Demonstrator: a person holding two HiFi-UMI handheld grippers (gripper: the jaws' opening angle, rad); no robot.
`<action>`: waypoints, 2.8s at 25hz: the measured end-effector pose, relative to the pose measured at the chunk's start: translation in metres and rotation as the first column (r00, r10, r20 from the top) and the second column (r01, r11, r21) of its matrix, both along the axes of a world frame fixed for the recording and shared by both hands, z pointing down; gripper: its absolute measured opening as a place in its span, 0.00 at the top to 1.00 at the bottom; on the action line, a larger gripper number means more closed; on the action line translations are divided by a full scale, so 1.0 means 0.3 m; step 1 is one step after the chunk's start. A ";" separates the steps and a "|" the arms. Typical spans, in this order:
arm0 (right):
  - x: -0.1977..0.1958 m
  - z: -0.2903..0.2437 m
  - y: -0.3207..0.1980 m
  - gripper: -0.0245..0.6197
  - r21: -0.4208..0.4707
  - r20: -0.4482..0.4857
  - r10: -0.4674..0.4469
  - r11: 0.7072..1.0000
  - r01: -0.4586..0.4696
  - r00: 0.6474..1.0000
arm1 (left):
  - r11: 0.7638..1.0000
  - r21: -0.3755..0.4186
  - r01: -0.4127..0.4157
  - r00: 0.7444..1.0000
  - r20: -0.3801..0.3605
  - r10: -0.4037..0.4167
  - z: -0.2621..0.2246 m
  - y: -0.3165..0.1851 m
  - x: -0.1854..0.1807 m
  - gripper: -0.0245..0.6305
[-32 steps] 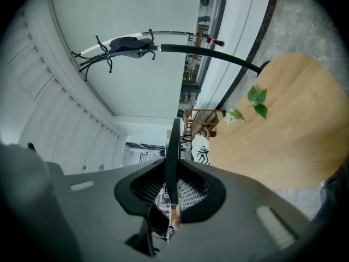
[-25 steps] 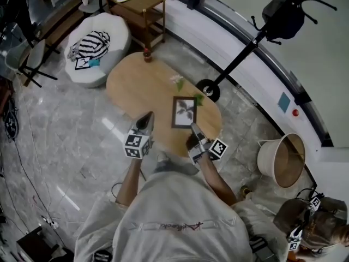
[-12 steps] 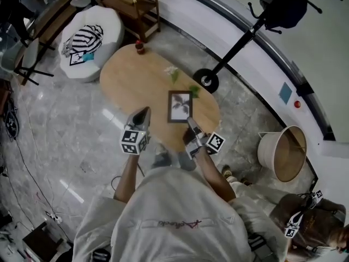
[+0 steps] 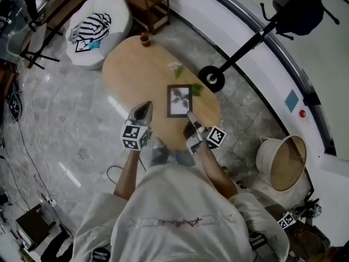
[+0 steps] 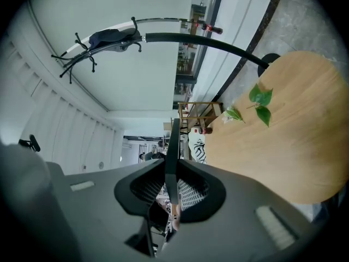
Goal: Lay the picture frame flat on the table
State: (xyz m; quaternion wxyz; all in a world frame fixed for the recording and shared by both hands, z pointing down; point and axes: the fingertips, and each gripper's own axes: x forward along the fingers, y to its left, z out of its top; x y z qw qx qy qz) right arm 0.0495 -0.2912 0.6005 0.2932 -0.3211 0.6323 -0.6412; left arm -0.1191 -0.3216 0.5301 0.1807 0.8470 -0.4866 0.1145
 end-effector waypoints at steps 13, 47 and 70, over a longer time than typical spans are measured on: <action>0.060 0.157 -0.015 0.85 -0.066 -0.027 -0.005 0.998 0.004 1.000 | 0.997 -0.071 0.006 1.000 -0.011 -0.006 0.154 0.005 0.081 0.96; 0.014 0.722 0.167 0.85 -0.259 -0.046 -0.072 0.964 0.058 0.996 | 0.976 -0.219 0.005 1.000 0.005 -0.004 0.708 0.067 0.058 0.96; -0.033 1.101 0.134 0.85 -0.326 -0.081 -0.119 0.942 0.086 0.990 | 0.948 -0.319 0.001 1.000 0.005 0.001 1.076 0.096 0.050 0.96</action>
